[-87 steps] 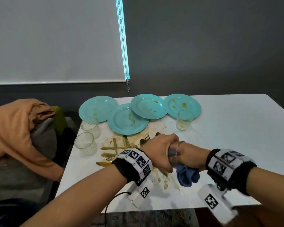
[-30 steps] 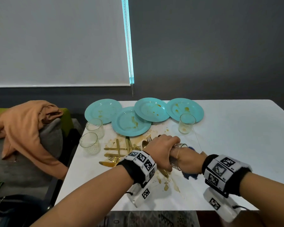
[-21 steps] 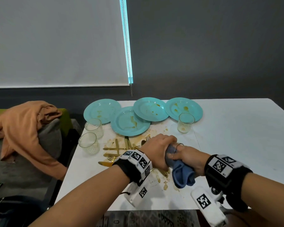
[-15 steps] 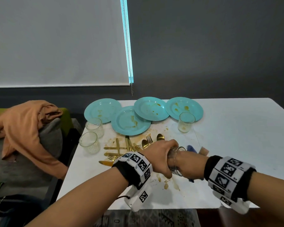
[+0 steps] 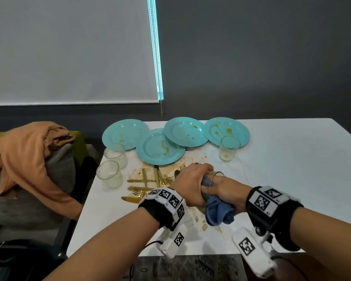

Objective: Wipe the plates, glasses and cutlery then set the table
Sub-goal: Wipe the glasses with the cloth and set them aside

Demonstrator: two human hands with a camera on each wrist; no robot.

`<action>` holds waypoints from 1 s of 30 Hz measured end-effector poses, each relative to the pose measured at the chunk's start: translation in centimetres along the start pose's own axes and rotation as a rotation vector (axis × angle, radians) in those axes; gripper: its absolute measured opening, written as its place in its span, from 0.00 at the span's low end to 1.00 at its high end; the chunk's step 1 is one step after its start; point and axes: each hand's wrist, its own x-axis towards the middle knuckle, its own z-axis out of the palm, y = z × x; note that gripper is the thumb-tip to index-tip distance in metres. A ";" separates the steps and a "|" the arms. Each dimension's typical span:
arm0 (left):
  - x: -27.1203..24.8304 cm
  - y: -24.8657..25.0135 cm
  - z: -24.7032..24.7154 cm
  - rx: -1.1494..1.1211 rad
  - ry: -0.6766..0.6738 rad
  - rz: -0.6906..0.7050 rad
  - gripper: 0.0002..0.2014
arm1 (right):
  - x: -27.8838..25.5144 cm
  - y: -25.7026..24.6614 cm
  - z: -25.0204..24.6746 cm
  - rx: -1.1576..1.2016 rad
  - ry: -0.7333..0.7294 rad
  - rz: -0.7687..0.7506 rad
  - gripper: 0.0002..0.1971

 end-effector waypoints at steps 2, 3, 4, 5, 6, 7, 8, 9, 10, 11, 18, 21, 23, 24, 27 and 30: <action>0.1 0.0 -0.3 -0.014 -0.127 -0.060 0.42 | -0.2 -0.2 0.0 -0.617 -0.087 -0.060 0.11; 0.0 0.1 -0.3 -0.019 -0.159 -0.074 0.42 | -0.5 -0.3 0.0 -0.814 -0.125 -0.036 0.12; 0.0 0.2 -0.2 -0.024 -0.169 -0.077 0.42 | -0.5 -0.3 0.0 -0.929 -0.135 -0.037 0.14; 0.1 0.2 -0.1 -0.017 -0.163 -0.077 0.42 | -0.5 -0.2 0.0 -1.004 -0.124 -0.071 0.16; 0.2 0.2 0.1 0.007 -0.148 -0.072 0.42 | -0.3 -0.2 0.1 -1.028 -0.110 -0.078 0.16; 0.2 0.1 0.4 0.040 -0.124 -0.067 0.42 | -0.2 -0.3 0.2 -1.046 -0.093 -0.091 0.15; 0.2 0.0 0.7 0.064 -0.087 -0.053 0.42 | 0.1 -0.6 0.3 -1.028 -0.057 -0.090 0.13; 0.2 0.0 1.1 0.074 -0.047 -0.039 0.41 | 0.3 -0.7 0.3 -1.017 -0.033 -0.074 0.11; 0.1 -0.1 1.5 0.072 -0.009 -0.021 0.40 | 0.7 -0.7 0.1 -0.993 -0.013 -0.036 0.14; 0.0 -0.3 1.9 0.062 0.026 -0.006 0.40 | 1.0 -0.9 0.0 -0.956 -0.019 0.015 0.19; 0.5 -0.8 2.5 0.026 0.067 0.072 0.36 | 1.1 1.7 -1.0 -0.520 -0.010 -0.163 0.09; 1.2 -0.4 1.7 -0.023 -0.185 -0.025 0.42 | 1.1 1.7 -0.5 -0.689 -0.117 -0.025 0.11; 1.6 -0.1 1.6 -0.027 -0.264 -0.051 0.42 | 0.5 1.9 -0.7 -0.895 -0.162 0.000 0.16; 1.7 -0.1 1.5 -0.026 -0.271 -0.055 0.42 | 0.3 1.8 -0.8 -0.949 -0.149 -0.010 0.17; 1.7 0.0 2.2 -0.009 -0.221 -0.062 0.42 | 0.8 1.6 -0.9 -0.918 -0.078 -0.050 0.19; 1.5 -0.4 3.1 -0.022 -0.152 -0.094 0.42 | 1.7 1.0 -1.1 -0.827 -0.063 0.061 0.18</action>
